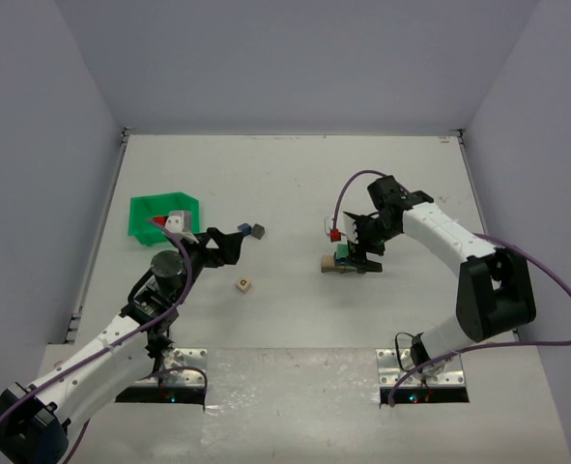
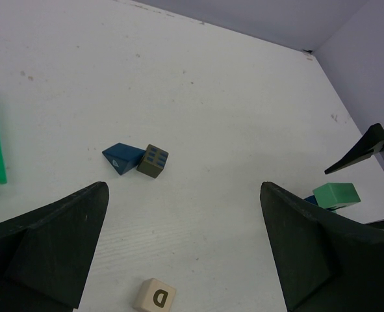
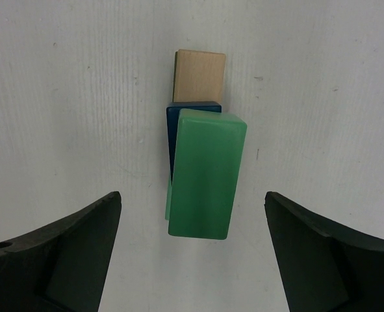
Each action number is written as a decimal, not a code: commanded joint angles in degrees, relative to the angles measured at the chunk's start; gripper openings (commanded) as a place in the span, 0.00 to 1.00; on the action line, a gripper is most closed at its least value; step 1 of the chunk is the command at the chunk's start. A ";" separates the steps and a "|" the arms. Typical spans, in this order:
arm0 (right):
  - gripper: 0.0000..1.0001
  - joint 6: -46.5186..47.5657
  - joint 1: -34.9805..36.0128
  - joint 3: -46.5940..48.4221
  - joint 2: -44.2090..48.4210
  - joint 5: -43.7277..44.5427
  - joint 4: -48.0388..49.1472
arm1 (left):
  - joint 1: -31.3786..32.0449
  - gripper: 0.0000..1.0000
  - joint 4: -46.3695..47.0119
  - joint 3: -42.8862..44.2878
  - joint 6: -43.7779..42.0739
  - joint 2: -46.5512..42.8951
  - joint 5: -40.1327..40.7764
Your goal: Build the wood block tower
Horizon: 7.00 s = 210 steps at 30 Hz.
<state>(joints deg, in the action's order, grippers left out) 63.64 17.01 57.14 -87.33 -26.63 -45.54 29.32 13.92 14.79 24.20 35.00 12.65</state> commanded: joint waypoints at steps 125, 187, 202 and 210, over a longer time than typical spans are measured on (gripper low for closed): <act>0.99 -0.01 0.83 3.92 2.89 -4.22 0.15 | 0.21 1.00 -2.16 5.72 -1.65 -0.41 -2.98; 0.99 -85.00 -10.95 -18.14 21.89 18.03 22.60 | 0.21 1.00 -21.28 9.84 13.85 4.81 13.00; 0.99 -84.39 -10.95 -17.76 19.57 17.32 23.03 | 0.21 1.00 -21.38 9.91 14.03 5.34 12.93; 0.99 -84.34 -10.99 -17.60 19.40 15.65 23.13 | 0.17 1.00 -21.21 9.86 14.07 5.55 12.66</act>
<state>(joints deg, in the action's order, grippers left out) -21.17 6.13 39.05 -67.98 -9.56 -24.43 29.32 -9.23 25.02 38.02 40.62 25.73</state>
